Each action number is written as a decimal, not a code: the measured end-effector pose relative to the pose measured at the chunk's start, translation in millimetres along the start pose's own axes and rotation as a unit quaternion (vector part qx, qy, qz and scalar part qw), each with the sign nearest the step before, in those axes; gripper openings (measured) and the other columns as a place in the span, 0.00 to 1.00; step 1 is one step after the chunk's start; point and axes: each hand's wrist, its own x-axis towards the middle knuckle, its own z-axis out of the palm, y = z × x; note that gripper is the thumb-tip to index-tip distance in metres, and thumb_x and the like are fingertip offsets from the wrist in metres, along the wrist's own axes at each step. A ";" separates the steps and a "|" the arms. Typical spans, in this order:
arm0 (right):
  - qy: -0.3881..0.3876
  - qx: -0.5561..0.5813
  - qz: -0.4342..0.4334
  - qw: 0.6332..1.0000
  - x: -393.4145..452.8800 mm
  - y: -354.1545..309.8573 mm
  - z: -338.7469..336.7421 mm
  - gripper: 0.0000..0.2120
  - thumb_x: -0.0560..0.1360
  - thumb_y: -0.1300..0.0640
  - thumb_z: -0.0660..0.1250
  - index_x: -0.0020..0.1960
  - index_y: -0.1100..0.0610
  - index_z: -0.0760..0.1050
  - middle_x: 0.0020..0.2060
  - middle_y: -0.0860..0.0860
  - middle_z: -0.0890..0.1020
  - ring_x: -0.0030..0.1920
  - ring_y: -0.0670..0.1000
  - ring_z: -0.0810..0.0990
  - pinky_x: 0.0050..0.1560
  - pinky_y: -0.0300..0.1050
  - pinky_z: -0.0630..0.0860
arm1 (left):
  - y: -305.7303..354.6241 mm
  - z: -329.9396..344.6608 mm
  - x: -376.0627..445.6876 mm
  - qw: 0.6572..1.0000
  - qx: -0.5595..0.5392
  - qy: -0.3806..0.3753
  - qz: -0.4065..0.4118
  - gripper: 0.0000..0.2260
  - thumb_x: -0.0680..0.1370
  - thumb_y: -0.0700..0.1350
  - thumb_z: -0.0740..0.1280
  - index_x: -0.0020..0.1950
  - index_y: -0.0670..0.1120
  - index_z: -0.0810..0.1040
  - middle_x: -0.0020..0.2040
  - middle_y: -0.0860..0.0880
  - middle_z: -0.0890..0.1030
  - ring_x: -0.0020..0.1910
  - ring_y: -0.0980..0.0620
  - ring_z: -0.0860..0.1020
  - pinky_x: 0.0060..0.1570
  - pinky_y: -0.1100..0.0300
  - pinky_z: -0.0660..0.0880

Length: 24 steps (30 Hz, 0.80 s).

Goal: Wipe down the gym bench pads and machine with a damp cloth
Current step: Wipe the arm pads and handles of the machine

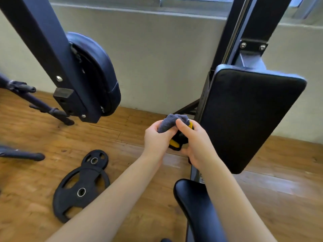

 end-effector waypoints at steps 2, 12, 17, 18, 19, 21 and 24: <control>0.021 -0.044 -0.022 0.999 1.1 -6.6 9.8 0.12 0.75 0.55 0.67 0.58 0.53 0.75 0.50 0.52 0.82 0.52 0.50 0.81 0.52 0.54 0.80 | 14.7 -6.0 -0.6 0.999 0.032 -0.013 0.020 0.06 0.75 0.41 0.70 0.50 0.51 0.79 0.46 0.50 0.84 0.47 0.55 0.82 0.45 0.62 0.79; 0.154 -0.056 -0.100 0.981 5.2 -10.4 68.2 0.08 0.74 0.60 0.68 0.51 0.51 0.78 0.48 0.54 0.83 0.51 0.54 0.82 0.54 0.57 0.78 | 68.6 -60.4 23.2 0.962 0.229 -0.135 0.057 0.11 0.76 0.40 0.67 0.57 0.51 0.75 0.50 0.55 0.81 0.49 0.59 0.78 0.45 0.70 0.75; 0.245 -0.014 -0.125 0.961 -5.9 -2.3 102.3 0.11 0.74 0.59 0.69 0.55 0.51 0.77 0.51 0.53 0.82 0.53 0.54 0.81 0.55 0.59 0.77 | 90.3 -95.6 28.1 0.936 0.275 -0.201 0.084 0.28 0.78 0.44 0.66 0.76 0.48 0.60 0.66 0.48 0.74 0.62 0.53 0.74 0.57 0.63 0.72; 0.257 -0.007 -0.131 0.957 -8.5 -0.4 111.3 0.12 0.74 0.58 0.69 0.56 0.52 0.76 0.51 0.53 0.82 0.53 0.54 0.81 0.55 0.59 0.78 | 95.6 -104.4 27.6 0.929 0.284 -0.213 0.103 0.28 0.78 0.44 0.66 0.76 0.48 0.59 0.66 0.48 0.74 0.62 0.54 0.74 0.57 0.63 0.72; 0.265 0.000 -0.136 0.954 -11.3 2.4 120.7 0.12 0.74 0.58 0.69 0.57 0.52 0.76 0.52 0.54 0.82 0.53 0.54 0.81 0.54 0.59 0.78 | 100.6 -114.2 26.7 0.920 0.295 -0.223 0.129 0.28 0.78 0.44 0.66 0.76 0.48 0.60 0.66 0.49 0.74 0.62 0.54 0.74 0.58 0.63 0.73; 0.283 0.010 -0.141 0.949 -16.0 10.6 140.6 0.12 0.73 0.58 0.70 0.56 0.53 0.75 0.51 0.55 0.82 0.52 0.55 0.81 0.54 0.60 0.78 | 112.5 -136.2 20.7 0.897 0.317 -0.232 0.205 0.26 0.78 0.43 0.66 0.74 0.48 0.63 0.66 0.50 0.75 0.61 0.57 0.74 0.59 0.64 0.73; 0.312 0.010 -0.143 0.939 -19.7 22.7 167.6 0.10 0.73 0.59 0.70 0.53 0.54 0.76 0.49 0.57 0.82 0.52 0.57 0.81 0.55 0.62 0.77 | 141.8 -174.2 7.0 0.841 0.297 -0.211 0.401 0.18 0.77 0.40 0.65 0.67 0.47 0.73 0.59 0.54 0.77 0.56 0.68 0.74 0.56 0.73 0.71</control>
